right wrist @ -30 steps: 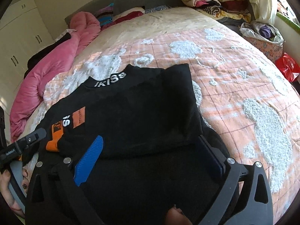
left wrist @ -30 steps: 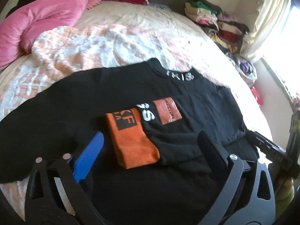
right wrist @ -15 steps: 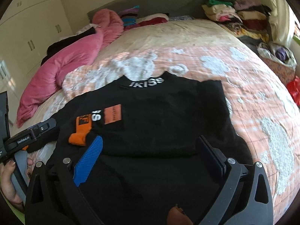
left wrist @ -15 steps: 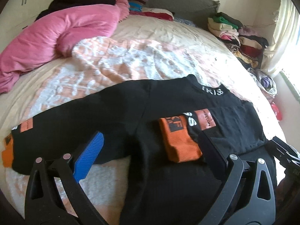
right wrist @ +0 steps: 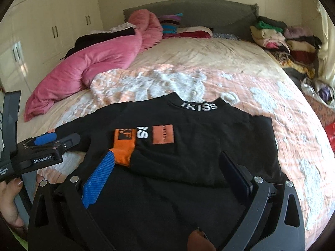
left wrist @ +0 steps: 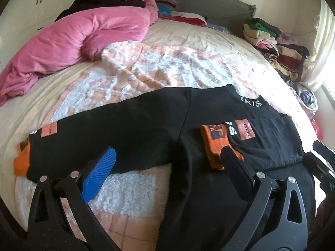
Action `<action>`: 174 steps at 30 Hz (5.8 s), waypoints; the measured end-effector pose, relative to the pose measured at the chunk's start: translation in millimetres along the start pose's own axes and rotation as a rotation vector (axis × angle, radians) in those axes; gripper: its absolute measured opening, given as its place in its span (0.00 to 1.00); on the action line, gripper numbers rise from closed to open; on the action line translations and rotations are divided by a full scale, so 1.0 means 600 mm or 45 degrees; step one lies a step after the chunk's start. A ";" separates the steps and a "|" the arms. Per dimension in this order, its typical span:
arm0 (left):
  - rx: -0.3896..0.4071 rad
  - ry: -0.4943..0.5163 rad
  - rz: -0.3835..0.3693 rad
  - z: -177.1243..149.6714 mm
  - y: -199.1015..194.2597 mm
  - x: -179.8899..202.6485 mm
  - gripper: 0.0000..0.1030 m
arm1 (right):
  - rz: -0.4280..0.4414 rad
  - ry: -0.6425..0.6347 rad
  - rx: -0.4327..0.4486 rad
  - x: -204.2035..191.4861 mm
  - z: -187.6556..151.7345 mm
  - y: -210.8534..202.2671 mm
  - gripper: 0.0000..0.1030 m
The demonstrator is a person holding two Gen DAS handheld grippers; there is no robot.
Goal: Fold small clothes
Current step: 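Move the left tool to the other sleeve's orange cuff and grasp it, then lift the second sleeve with the left tool and carry it across the chest, then grasp the second orange cuff with the right tool while the left tool releases it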
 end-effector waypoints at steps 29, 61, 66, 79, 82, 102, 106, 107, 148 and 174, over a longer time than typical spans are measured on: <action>0.164 -0.321 0.254 0.027 -0.063 -0.185 0.91 | 0.121 -0.193 0.070 -0.136 0.054 -0.002 0.96; 0.132 -0.850 0.232 0.010 -0.020 -0.372 0.91 | 0.370 -0.314 0.044 -0.271 0.056 0.037 0.96; 0.168 -0.865 0.242 0.023 -0.016 -0.391 0.45 | 0.375 -0.260 0.037 -0.256 0.049 0.036 0.96; 0.310 -0.804 -0.068 0.048 -0.072 -0.359 0.07 | 0.319 -0.068 0.024 -0.185 0.023 0.018 0.96; 0.346 -0.744 -0.119 0.060 -0.095 -0.328 0.07 | 0.307 -0.014 0.048 -0.163 0.019 0.001 0.96; 0.427 -0.522 -0.327 0.097 -0.206 -0.181 0.05 | 0.211 0.241 0.110 -0.034 -0.018 -0.070 0.96; 0.425 -0.468 -0.369 0.098 -0.218 -0.142 0.05 | 0.201 0.265 0.117 -0.019 -0.027 -0.076 0.96; 0.423 -0.457 -0.373 0.096 -0.220 -0.135 0.05 | 0.199 0.274 0.120 -0.014 -0.029 -0.078 0.96; -0.028 -0.038 -0.645 -0.040 -0.067 0.228 0.05 | -0.025 0.622 0.144 0.200 -0.157 -0.141 0.96; 0.009 0.123 -0.304 -0.031 0.010 0.191 0.91 | 0.015 0.574 -0.146 0.185 -0.189 -0.029 0.96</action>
Point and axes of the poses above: each gripper's, at about its wrist camera, not at the fingertips, and y roughly the way its jaws point, x to its right, z to its top, the point moved 5 cm from there along y, roughly the way its jaws point, and after that the axes turned 15 degrees about -y, right-handed, at the moved point
